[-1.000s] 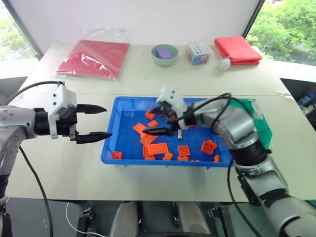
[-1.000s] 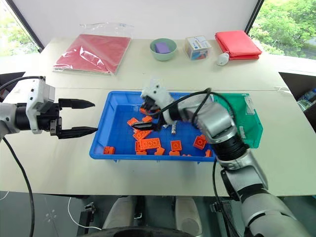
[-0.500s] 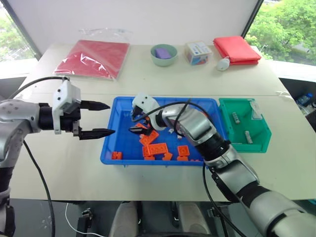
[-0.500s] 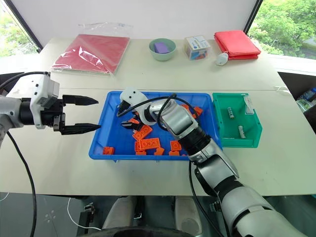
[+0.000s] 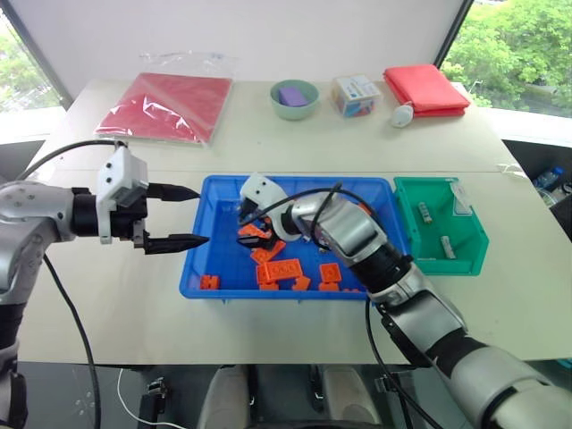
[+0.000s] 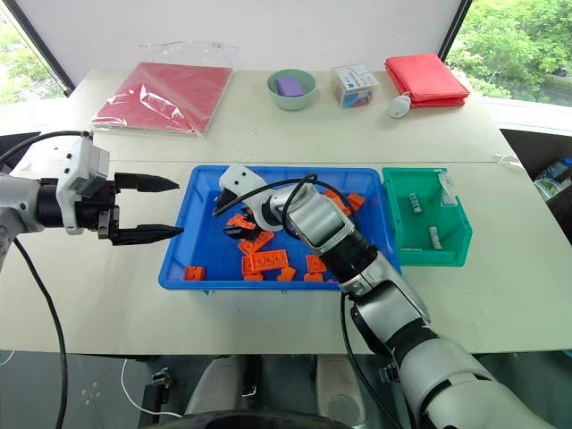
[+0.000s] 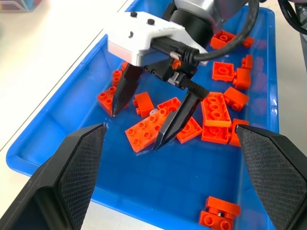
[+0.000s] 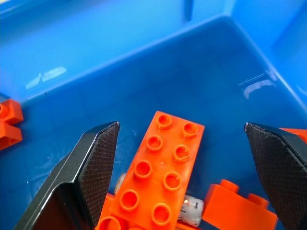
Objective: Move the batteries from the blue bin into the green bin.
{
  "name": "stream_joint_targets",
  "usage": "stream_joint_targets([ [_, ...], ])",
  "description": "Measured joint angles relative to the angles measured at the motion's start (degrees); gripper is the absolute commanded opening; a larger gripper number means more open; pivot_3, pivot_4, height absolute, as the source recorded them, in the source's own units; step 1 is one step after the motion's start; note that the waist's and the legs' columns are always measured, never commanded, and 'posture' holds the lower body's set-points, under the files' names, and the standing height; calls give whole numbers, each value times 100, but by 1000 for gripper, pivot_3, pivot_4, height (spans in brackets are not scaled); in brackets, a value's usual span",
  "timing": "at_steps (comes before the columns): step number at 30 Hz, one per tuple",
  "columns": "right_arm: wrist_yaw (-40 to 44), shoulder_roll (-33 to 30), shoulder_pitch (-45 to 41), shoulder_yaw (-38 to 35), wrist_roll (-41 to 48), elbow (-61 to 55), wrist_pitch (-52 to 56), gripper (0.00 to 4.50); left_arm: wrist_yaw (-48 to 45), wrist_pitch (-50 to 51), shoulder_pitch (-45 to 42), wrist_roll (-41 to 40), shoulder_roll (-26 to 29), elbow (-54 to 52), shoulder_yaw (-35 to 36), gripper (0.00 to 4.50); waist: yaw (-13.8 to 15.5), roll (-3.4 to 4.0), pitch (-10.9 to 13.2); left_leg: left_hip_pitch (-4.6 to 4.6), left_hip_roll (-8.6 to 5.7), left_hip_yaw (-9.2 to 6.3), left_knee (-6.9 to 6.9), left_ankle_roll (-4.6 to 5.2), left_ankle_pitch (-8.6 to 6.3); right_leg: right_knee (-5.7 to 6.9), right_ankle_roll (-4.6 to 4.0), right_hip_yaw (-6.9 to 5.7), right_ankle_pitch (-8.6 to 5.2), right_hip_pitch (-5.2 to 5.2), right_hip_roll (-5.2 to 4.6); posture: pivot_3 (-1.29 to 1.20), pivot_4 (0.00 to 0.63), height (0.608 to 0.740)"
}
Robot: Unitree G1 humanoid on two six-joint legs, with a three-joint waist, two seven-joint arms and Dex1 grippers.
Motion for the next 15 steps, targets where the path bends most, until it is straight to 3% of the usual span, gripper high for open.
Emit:
stream_joint_targets([
  [1, -5, 26, 38, 9, -14, 75, -48, 4291, -2, 3, -6, 0, 0, 0, -1, 4500, 0, 0, 0, 0, 0, 0, 0, 0, 0, 0, 0, 0, 0, 0, 0, 0, 150, 736],
  [4, -39, 51, 92, 31, -77, 221, -157, 3493, -9, 12, -15, 0, 0, 0, -2, 4500, -1, 0, 0, 0, 0, 1, 0, 0, 0, 0, 0, 0, 0, 0, 0, 0, 150, 736],
  [8, -39, 89, 92, 19, -115, 315, -247, 1393, -25, 14, -18, 0, 0, 0, -2, 4500, -1, -1, -1, 0, 0, 0, 0, 0, 0, 0, 0, 0, 0, 0, 0, 0, 150, 736],
  [9, -38, 102, 91, 10, -114, 324, -252, 1233, -28, 14, -18, 0, 0, 0, -2, 4500, -1, -1, -1, 0, 0, 0, 0, 0, 0, 0, 0, 0, 0, 0, 0, 0, 150, 736],
  [15, 17, 153, 85, -163, 9, 225, -112, 1254, -29, 14, -19, 1, 0, 1, -6, 4500, -2, -1, 0, 0, 1, -1, 0, 0, 0, 0, 0, 0, 0, 0, 0, 0, 150, 736],
])
